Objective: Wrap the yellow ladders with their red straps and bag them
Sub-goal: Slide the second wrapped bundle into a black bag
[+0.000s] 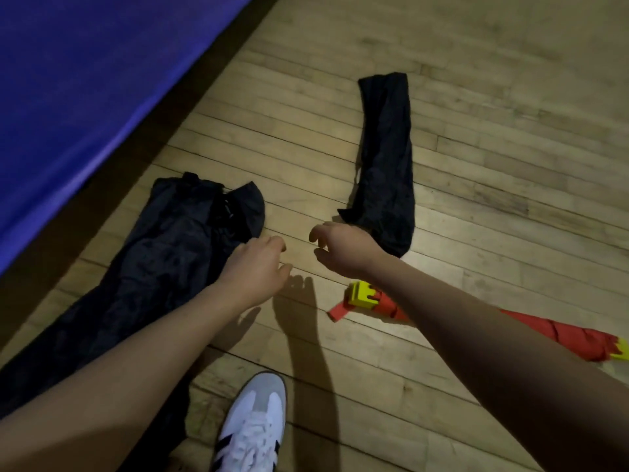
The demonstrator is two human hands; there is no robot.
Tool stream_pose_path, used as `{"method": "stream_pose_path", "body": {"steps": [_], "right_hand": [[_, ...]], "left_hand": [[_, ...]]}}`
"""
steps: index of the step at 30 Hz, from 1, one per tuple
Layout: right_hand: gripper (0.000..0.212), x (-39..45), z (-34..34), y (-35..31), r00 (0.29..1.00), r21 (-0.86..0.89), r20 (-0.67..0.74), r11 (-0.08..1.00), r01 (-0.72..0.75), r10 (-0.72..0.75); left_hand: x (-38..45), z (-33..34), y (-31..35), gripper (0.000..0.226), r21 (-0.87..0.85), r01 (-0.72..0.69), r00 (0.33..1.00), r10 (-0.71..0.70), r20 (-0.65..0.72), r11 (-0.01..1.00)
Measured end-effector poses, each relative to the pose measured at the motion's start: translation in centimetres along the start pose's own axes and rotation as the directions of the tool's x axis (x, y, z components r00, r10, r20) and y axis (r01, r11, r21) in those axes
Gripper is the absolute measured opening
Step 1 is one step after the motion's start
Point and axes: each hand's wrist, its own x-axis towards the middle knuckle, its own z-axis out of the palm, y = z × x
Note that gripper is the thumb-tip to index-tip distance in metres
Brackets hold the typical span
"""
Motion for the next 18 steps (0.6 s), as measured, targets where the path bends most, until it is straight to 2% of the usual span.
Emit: {"method": "stream_pose_path", "body": {"steps": [4,7,9,13,16,18], "right_hand": [[0.036,3.4,-0.1,-4.2,0.993,-0.009,-0.009,0.993,0.114,-0.114],[0.044,5.2,1.3,-7.0,0.980,0.025,-0.024,0.980,0.196,-0.195],[0.051,6.2,3.2,-8.8,0.965,0.020,0.008,0.965,0.261,-0.262],[0.063,7.5,6.9,-10.8,0.933,-0.010,0.065,0.935,0.356,-0.354],[0.066,8.4,8.2,-11.9,0.912,-0.103,0.086,0.907,0.409,-0.402],[0.056,9.2,8.8,-12.4,0.911,-0.224,0.102,0.884,0.412,-0.399]], "left_hand": [[-1.5,-1.6,-4.0,0.038,-0.014,0.134,0.988,-0.135,-0.073,0.991],[-1.9,-1.2,-6.5,0.045,0.031,0.278,0.958,-0.275,-0.087,0.960],[-2.1,-0.1,-8.0,0.056,0.049,0.402,0.914,-0.397,-0.082,0.914],[-3.0,1.9,-10.3,0.075,-0.033,0.593,0.797,-0.592,-0.120,0.805],[-3.7,3.2,-11.8,0.070,-0.010,0.632,0.774,-0.632,-0.039,0.775],[-4.0,4.0,-12.7,0.051,-0.008,0.608,0.794,-0.608,0.021,0.794]]}}
